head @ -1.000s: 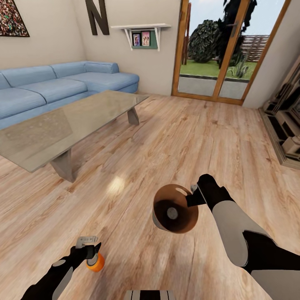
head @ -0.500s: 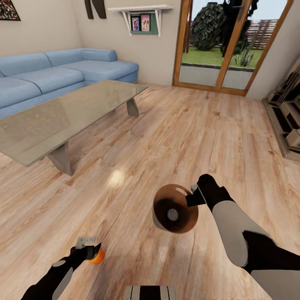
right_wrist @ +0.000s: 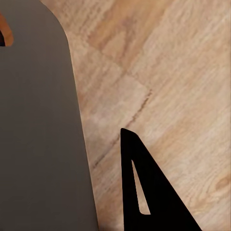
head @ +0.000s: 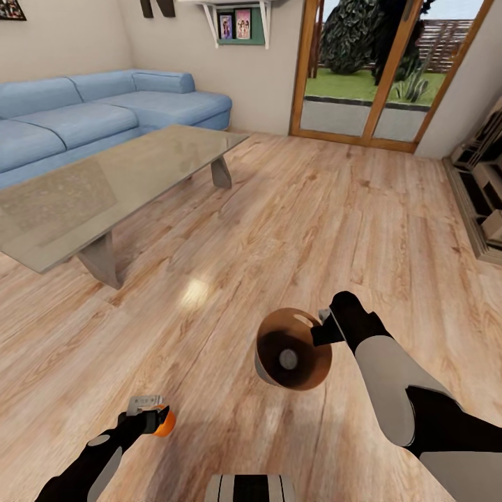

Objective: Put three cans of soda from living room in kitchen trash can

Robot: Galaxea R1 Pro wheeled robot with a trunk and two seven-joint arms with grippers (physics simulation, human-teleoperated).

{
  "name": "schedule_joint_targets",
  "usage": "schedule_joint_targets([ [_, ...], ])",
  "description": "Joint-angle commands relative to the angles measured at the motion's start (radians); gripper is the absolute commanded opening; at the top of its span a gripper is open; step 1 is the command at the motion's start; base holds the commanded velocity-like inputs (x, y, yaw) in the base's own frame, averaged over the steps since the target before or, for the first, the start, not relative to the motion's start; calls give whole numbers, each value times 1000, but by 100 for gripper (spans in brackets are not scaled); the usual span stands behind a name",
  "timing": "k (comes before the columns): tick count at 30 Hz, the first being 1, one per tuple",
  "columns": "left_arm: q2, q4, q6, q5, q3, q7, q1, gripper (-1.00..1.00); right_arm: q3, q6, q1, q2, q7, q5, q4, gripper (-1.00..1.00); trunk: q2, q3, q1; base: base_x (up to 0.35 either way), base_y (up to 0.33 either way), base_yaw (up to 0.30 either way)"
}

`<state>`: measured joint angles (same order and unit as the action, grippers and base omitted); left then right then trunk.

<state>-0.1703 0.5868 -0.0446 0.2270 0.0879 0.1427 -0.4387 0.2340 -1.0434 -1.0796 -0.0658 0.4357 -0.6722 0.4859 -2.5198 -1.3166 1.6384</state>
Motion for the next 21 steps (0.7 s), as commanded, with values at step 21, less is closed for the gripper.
schedule_joint_targets([
  [21,0,-4,-1,0,0,0,0,100,1,-4,0,0,0,22,-1,-100,-2,-39,4,0,0,0],
])
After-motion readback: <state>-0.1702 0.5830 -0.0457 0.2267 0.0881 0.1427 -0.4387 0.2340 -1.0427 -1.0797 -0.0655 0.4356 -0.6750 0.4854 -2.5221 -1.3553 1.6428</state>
